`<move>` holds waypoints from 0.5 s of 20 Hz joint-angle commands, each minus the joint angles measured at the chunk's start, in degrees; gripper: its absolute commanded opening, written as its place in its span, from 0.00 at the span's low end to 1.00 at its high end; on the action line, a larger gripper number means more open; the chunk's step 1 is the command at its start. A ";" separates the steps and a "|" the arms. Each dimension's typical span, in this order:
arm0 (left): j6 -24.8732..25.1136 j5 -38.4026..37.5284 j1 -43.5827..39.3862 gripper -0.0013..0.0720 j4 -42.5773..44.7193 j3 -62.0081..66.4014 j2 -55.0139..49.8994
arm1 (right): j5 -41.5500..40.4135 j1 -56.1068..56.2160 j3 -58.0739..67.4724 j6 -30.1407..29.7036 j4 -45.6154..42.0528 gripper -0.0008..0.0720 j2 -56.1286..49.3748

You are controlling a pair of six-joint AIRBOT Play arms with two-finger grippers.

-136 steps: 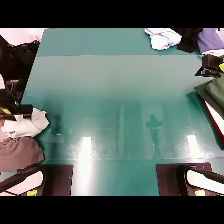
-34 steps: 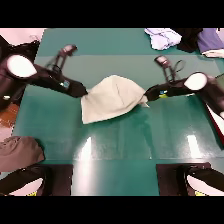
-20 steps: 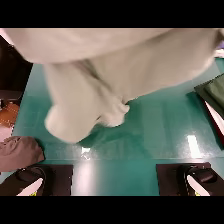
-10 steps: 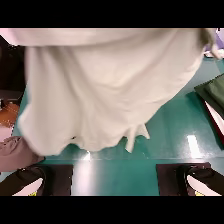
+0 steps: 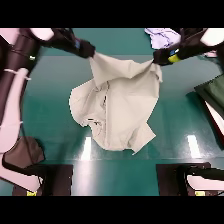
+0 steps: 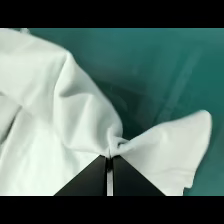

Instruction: Fold the shirts.

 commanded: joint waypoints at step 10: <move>-6.45 -25.24 13.49 0.86 -0.04 4.90 -4.48 | -4.59 -4.28 -5.49 -0.09 -0.61 0.03 -3.91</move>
